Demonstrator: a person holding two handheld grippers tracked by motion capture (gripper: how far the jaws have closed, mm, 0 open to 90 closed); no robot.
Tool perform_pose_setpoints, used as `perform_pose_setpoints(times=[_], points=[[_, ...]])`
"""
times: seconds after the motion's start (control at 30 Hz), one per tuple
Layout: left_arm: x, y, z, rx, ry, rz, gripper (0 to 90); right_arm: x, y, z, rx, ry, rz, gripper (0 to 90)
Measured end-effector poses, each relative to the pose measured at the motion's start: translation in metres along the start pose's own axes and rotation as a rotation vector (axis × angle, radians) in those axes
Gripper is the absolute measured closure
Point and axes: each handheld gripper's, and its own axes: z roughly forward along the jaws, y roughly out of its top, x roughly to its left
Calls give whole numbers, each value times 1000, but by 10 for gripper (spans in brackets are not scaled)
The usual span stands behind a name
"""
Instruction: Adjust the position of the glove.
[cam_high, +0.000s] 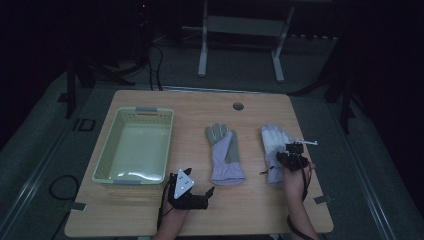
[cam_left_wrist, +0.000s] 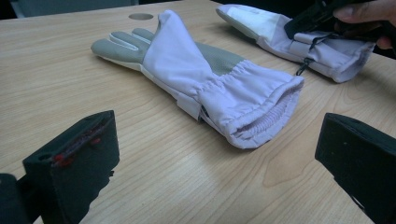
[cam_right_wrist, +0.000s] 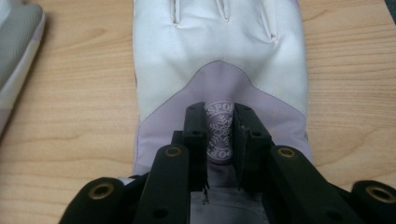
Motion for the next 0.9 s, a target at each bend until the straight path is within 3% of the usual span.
perform_pose_setpoints(times=[0.13, 0.27, 0.43, 0.5, 0.6, 0.63, 0.73, 0.83, 0.87, 0.9], points=[[0, 0, 0, 0, -1, -3, 0, 0, 1, 2, -6, -8, 22, 748], [0, 0, 0, -1, -2, -5, 0, 0, 0, -2, -37, -3, 26, 667], [0, 0, 0, 3, -1, -4, 0, 0, 8, -16, -37, 26, -27, 591], [0, 0, 0, 1, -2, -6, 0, 1, 11, -23, -45, 17, -93, 589], [1, 0, 0, 1, -3, -6, 0, -2, 16, -34, -54, 85, -148, 564], [1, 0, 0, 1, -3, -6, 0, -2, 16, -34, -54, 85, -148, 564], [0, 0, 0, 1, -3, -3, 0, -15, 23, -44, -26, 201, -204, 522], [1, 0, 0, 3, -5, -2, 0, -20, 26, -45, 3, 211, -227, 509], [0, 0, 1, 2, -4, -5, 0, -23, 27, -45, -4, 230, -248, 509], [1, 0, 0, 3, -5, -3, 0, -28, 30, -43, 15, 254, -303, 486]])
